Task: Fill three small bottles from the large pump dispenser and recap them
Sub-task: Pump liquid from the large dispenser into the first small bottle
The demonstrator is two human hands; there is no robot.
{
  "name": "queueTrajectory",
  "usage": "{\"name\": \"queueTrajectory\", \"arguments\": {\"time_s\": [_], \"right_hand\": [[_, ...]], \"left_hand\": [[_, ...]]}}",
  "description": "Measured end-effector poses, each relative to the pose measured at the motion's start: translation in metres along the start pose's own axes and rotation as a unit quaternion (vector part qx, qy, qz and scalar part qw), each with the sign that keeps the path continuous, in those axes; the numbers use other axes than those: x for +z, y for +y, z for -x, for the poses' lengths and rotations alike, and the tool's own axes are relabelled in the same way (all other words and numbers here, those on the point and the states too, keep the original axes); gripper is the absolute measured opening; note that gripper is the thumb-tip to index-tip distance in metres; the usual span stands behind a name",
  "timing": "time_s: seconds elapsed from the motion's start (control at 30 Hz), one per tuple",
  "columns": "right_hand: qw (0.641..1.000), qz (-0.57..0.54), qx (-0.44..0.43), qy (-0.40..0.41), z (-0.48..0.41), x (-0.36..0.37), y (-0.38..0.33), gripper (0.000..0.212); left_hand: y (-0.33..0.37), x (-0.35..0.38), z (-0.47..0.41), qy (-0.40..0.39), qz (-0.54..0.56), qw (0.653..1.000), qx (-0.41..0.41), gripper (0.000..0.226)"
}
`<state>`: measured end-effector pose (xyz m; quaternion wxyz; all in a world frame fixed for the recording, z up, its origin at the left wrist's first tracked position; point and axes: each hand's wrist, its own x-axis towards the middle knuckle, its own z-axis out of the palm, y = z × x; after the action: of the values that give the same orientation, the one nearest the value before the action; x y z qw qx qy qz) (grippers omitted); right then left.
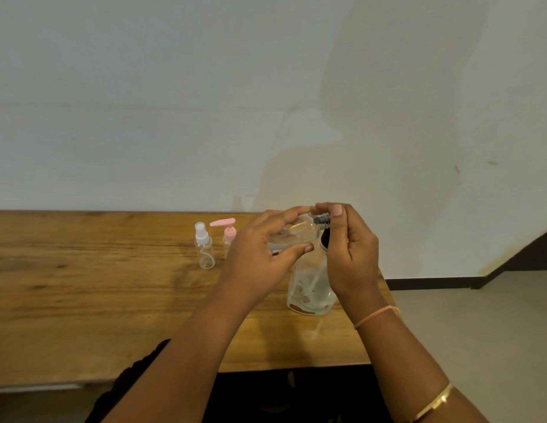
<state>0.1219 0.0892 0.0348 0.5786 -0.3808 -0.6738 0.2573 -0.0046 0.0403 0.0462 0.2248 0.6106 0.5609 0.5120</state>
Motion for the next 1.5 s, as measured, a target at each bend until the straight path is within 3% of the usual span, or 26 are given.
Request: {"name": "queueTrajectory", "arguments": {"time_s": [0.2, 0.57, 0.77, 1.03, 1.2, 1.33, 1.5], "right_hand": [[0.999, -0.040, 0.006, 0.000, -0.003, -0.001, -0.009, 0.035], [1.000, 0.005, 0.015, 0.008, 0.000, 0.003, 0.002, 0.031], [1.000, -0.021, 0.006, 0.015, -0.004, 0.002, -0.011, 0.031], [1.000, 0.024, -0.003, 0.015, -0.001, 0.002, 0.003, 0.033], [1.000, -0.009, 0.007, 0.020, -0.001, 0.003, -0.006, 0.029], [0.999, -0.028, 0.018, 0.007, -0.004, -0.001, -0.008, 0.039], [1.000, 0.019, 0.010, 0.005, -0.003, 0.002, -0.001, 0.037]], "left_hand": [[0.004, -0.002, -0.001, 0.012, -0.008, 0.999, 0.037, 0.058], [-0.002, 0.001, 0.001, 0.005, -0.011, 1.000, 0.003, 0.060], [0.002, 0.001, -0.001, 0.031, -0.009, 0.998, 0.047, 0.057], [-0.002, 0.000, 0.000, 0.005, -0.008, 1.000, 0.015, 0.059], [0.001, -0.001, 0.001, 0.017, -0.002, 0.999, 0.027, 0.059], [0.003, -0.001, -0.001, 0.021, -0.008, 0.999, 0.040, 0.059], [-0.002, 0.000, -0.003, 0.007, -0.001, 1.000, 0.020, 0.058]]}}
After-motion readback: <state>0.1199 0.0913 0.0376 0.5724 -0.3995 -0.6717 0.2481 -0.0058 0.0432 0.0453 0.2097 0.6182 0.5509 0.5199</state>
